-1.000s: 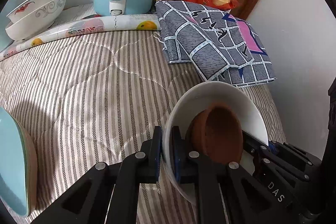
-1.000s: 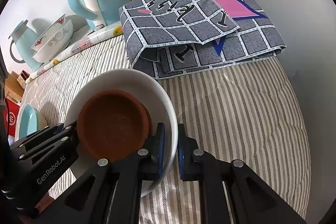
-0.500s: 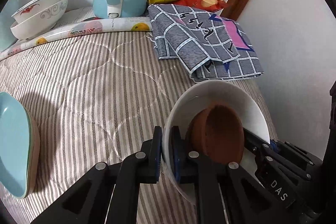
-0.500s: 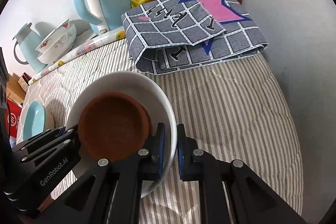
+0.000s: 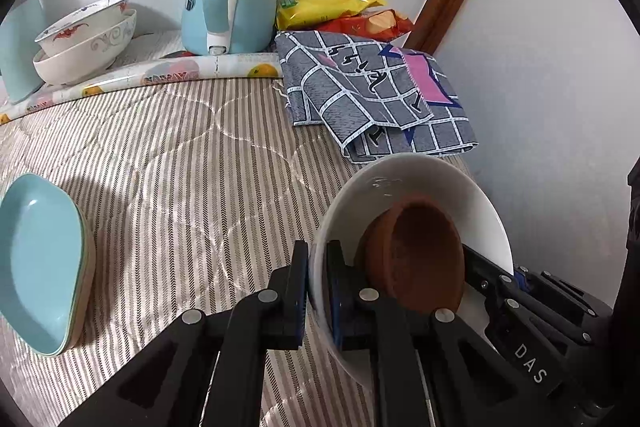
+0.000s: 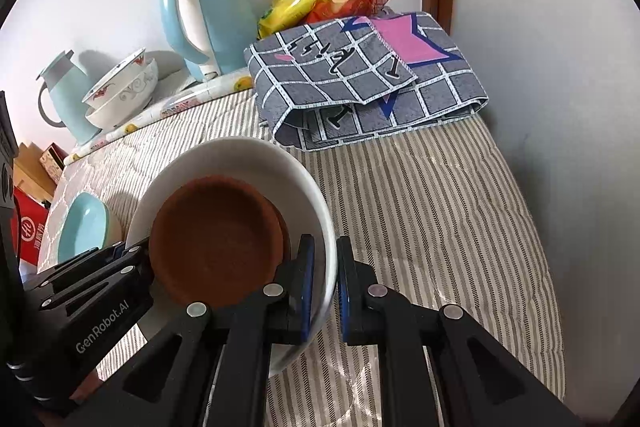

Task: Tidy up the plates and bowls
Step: 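Carry the white bowl with both tools over the light-blue plate stack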

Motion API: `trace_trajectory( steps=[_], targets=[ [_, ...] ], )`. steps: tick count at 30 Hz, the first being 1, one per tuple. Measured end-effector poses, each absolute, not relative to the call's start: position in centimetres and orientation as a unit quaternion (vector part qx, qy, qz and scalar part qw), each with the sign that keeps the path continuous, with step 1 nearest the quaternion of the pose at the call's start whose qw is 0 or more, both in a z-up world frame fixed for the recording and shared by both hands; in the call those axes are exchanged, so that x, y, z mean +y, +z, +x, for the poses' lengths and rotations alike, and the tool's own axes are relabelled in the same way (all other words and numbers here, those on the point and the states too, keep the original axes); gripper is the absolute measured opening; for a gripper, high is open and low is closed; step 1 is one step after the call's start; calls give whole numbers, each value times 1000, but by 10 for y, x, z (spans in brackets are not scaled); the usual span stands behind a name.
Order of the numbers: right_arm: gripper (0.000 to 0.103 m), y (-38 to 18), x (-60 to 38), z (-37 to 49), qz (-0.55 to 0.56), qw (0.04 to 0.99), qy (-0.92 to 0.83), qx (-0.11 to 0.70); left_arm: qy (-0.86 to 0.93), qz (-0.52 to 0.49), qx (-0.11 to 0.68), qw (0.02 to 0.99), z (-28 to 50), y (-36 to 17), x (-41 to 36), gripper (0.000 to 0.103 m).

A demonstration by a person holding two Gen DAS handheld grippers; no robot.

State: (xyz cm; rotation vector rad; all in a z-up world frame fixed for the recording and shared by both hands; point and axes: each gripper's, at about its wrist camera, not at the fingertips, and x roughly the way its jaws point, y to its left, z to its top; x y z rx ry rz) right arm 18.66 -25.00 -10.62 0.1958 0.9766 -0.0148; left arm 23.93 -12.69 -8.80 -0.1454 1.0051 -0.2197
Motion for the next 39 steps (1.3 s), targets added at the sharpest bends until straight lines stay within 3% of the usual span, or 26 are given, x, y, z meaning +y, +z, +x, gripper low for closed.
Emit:
trace_trajectory(
  steps=[39],
  targets=[
    [10, -65, -175, 189, 86, 895, 49, 434, -58, -81, 447, 889, 220, -43, -46, 10]
  ],
)
